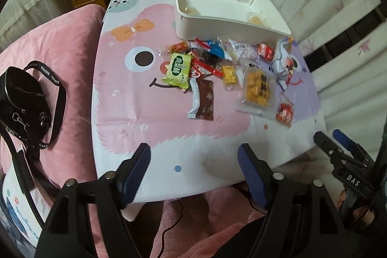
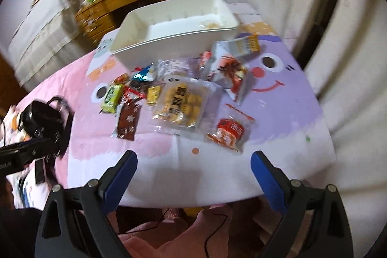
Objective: Organize snacks
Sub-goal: 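Withdraw both tools from the tray back over the snack pile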
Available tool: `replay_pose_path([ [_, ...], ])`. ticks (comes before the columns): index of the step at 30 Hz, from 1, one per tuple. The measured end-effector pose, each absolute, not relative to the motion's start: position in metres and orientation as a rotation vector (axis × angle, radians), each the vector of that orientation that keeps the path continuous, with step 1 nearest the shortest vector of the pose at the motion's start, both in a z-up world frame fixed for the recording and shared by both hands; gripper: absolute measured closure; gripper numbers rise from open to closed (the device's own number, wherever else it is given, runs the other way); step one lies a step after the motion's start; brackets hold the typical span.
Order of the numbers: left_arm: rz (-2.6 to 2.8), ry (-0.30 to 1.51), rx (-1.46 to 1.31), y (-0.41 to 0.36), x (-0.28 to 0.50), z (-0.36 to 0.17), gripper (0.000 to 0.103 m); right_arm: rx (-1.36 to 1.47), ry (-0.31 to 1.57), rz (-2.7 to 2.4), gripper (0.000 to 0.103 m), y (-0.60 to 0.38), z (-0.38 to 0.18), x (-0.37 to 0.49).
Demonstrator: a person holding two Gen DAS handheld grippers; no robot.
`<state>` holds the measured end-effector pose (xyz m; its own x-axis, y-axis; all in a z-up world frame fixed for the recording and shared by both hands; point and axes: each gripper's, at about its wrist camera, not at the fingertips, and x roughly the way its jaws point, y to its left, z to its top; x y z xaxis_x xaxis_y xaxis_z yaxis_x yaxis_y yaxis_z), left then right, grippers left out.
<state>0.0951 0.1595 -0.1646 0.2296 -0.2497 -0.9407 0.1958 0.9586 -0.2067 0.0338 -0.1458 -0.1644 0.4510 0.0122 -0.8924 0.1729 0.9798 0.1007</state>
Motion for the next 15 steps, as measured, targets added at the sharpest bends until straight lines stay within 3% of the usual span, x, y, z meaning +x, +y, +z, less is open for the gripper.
replay_pose_path([
  [15,-0.315,1.318,0.02,0.145,0.124,-0.201,0.024,0.195,1.005,-0.257,0.007,-0.151,-0.197,0.003],
])
